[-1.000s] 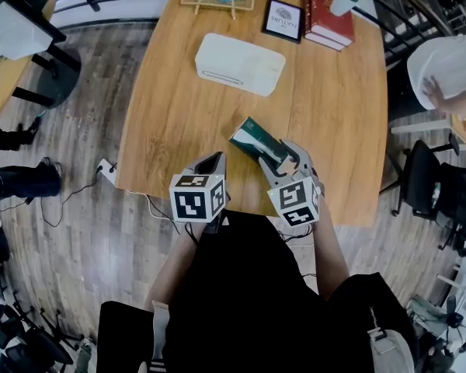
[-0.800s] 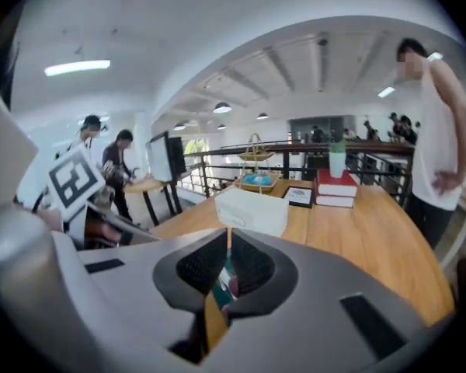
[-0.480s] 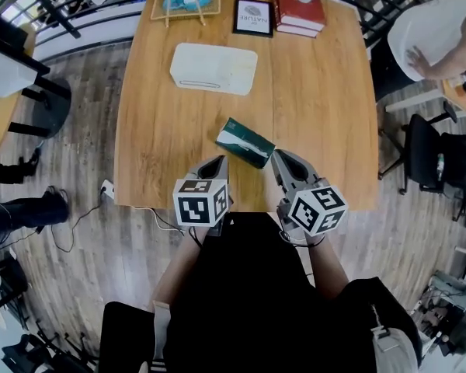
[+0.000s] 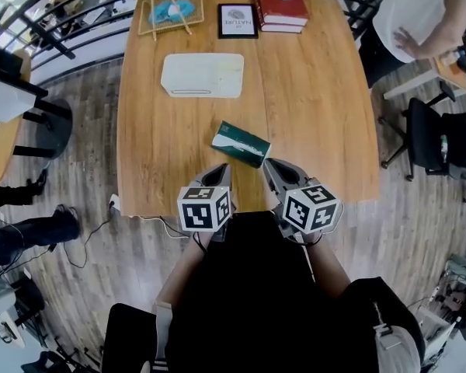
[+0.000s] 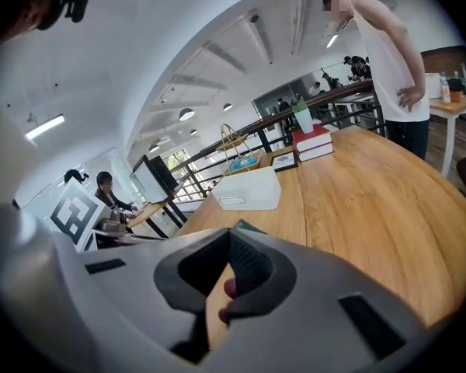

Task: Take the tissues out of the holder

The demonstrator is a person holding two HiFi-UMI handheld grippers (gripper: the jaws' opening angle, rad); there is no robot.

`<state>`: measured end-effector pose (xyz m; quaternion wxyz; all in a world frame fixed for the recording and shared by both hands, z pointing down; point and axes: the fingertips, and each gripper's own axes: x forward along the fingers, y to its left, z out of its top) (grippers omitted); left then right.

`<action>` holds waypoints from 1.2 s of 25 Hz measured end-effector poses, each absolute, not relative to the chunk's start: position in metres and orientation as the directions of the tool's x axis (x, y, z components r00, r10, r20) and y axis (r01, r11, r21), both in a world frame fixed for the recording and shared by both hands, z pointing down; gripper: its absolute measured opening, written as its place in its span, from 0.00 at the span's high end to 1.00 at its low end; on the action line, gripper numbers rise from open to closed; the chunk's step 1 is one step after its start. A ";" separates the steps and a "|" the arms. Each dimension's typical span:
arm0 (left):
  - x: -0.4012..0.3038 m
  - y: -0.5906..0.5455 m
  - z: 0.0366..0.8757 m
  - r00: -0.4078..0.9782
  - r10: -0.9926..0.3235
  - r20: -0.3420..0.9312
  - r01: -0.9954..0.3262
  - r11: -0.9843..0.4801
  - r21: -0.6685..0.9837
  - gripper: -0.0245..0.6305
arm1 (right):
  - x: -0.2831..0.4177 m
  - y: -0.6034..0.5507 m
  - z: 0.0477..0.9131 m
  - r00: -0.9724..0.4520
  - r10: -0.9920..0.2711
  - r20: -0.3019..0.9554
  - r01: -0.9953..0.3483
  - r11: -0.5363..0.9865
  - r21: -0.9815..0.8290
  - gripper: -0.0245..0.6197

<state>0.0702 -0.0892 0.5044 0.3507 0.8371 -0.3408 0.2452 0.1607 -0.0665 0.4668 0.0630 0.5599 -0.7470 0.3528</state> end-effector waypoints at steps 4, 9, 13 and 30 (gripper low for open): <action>0.070 -0.089 0.506 0.651 -0.393 0.649 -0.738 -0.526 0.421 0.95 | 0.160 -0.064 0.470 -0.364 -0.778 0.512 -0.886 0.120 -0.448 0.95; 0.070 -0.088 0.506 0.655 -0.392 0.646 -0.735 -0.530 0.423 0.95 | 0.162 -0.060 0.474 -0.361 -0.765 0.533 -0.892 0.118 -0.435 0.95; 0.070 -0.088 0.505 0.656 -0.393 0.644 -0.735 -0.527 0.427 0.95 | 0.164 -0.060 0.475 -0.361 -0.759 0.542 -0.894 0.115 -0.434 0.95; 0.069 -0.088 0.509 0.648 -0.395 0.651 -0.742 -0.520 0.423 0.95 | 0.163 -0.058 0.481 -0.393 -0.737 0.550 -0.879 0.127 -0.459 0.95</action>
